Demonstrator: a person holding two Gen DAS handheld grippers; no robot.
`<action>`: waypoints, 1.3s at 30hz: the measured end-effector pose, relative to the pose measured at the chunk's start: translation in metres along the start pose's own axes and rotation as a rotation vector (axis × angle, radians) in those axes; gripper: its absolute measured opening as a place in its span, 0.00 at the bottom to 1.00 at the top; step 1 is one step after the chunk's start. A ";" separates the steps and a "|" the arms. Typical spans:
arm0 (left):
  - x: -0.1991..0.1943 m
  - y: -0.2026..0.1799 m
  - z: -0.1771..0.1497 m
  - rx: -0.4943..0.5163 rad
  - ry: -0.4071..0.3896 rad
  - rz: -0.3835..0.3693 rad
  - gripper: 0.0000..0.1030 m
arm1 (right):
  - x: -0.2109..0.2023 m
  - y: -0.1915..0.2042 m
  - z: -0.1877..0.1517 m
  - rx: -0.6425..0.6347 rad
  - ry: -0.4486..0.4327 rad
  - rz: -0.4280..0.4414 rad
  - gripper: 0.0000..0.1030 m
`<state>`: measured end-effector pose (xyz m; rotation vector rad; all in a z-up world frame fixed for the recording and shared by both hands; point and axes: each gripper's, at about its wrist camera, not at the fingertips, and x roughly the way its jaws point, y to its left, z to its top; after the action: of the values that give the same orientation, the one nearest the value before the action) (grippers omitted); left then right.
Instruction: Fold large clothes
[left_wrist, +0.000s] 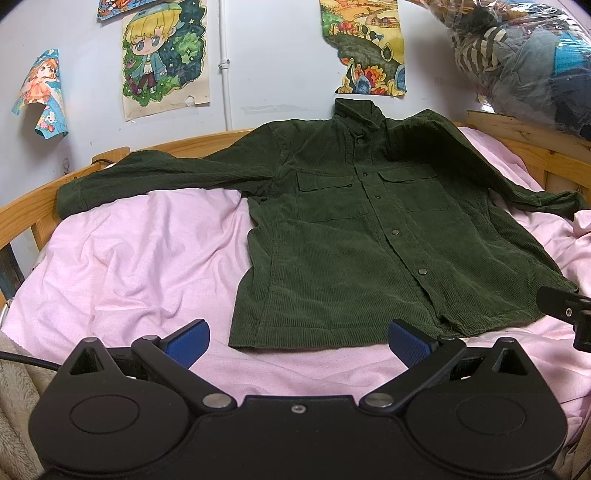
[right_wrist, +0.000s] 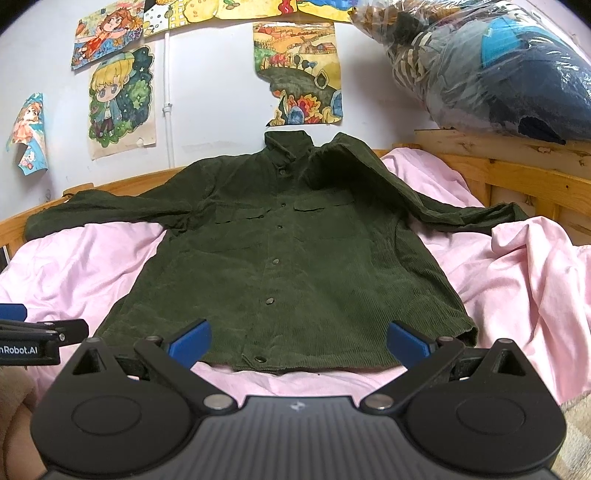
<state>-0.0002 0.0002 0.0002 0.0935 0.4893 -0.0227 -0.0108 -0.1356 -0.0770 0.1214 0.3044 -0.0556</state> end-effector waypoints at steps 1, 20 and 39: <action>0.000 0.000 0.000 -0.001 0.000 0.000 0.99 | 0.005 -0.001 0.000 -0.001 0.001 -0.002 1.00; 0.001 0.003 -0.003 0.004 0.005 0.006 0.99 | 0.006 -0.003 0.003 0.021 0.033 -0.020 1.00; 0.003 0.002 -0.003 0.009 0.012 0.012 0.99 | 0.008 -0.005 0.001 0.027 0.039 -0.022 1.00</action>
<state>0.0014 0.0029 -0.0041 0.1055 0.5007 -0.0129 -0.0036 -0.1406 -0.0789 0.1465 0.3440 -0.0789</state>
